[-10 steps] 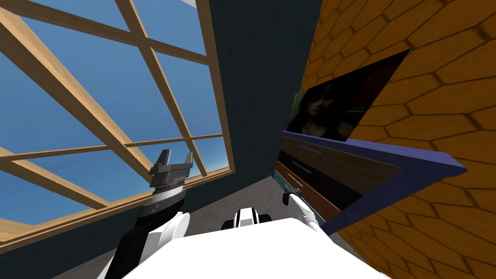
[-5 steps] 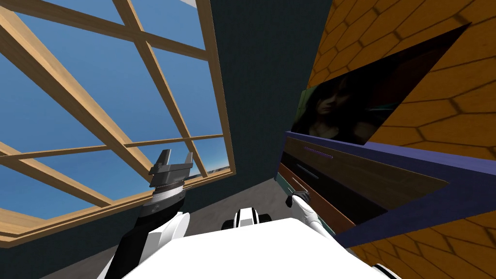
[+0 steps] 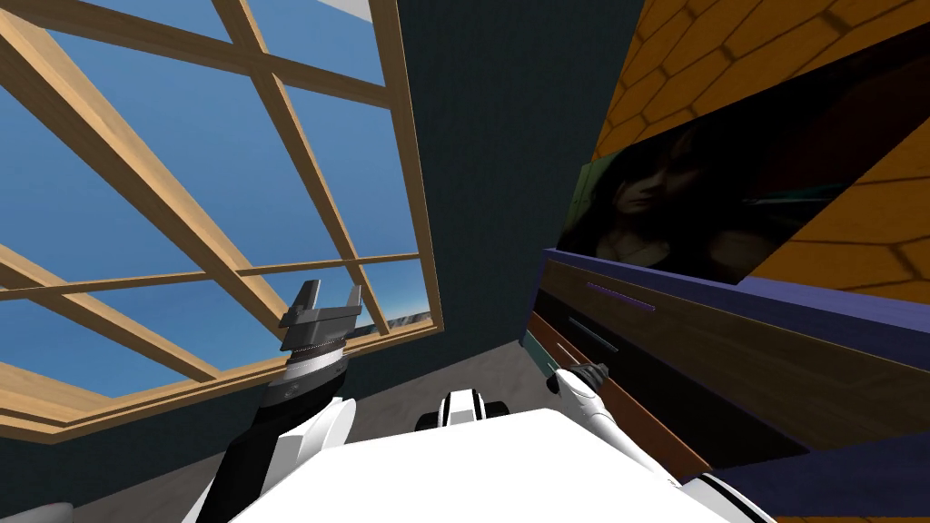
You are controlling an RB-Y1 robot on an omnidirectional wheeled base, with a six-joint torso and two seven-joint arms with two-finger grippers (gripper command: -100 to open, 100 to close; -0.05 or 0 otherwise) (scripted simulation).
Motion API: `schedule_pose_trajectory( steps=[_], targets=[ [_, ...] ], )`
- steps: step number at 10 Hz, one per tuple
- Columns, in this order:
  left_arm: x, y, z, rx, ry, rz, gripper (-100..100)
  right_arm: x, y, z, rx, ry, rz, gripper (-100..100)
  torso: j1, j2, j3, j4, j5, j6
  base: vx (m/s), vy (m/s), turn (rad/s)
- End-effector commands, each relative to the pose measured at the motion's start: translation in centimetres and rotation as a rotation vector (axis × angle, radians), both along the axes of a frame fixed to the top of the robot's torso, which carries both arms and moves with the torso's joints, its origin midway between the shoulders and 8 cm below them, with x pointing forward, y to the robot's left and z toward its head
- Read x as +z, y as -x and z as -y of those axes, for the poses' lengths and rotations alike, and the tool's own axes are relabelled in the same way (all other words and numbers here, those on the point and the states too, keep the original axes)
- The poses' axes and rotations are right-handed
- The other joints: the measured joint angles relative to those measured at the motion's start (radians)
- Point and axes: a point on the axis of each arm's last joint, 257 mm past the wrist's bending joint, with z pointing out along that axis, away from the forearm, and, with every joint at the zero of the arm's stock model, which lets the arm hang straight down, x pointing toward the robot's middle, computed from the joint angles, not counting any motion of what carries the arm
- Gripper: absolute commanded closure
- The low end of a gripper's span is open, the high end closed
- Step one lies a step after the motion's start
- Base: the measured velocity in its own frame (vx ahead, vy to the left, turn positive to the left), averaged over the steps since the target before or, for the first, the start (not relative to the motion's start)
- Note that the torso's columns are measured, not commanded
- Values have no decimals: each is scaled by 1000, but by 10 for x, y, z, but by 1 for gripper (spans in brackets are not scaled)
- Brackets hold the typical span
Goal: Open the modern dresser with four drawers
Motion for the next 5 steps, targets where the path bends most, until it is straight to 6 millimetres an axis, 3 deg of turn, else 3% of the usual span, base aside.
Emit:
schedule_pose_trajectory(
  steps=[1, 2, 5],
  targets=[
    [0, 0, 0, 0, 0, 0, 0, 30, 21, 38, -47, 139, -76, -100, 0, 0, 0, 0, 0, 0, 85, -46, 88],
    [0, 0, 0, 0, 0, 0, 0, 30, 21, 38, -47, 139, -76, -100, 1, 2, 1, 0, 0, 0, 51, -21, 21],
    [0, 0, 0, 0, 0, 0, 0, 59, 36, 67, -81, 253, -129, -100, 2, 2, 1, 1, 1, 0, 46, -11, 54]
  ],
)
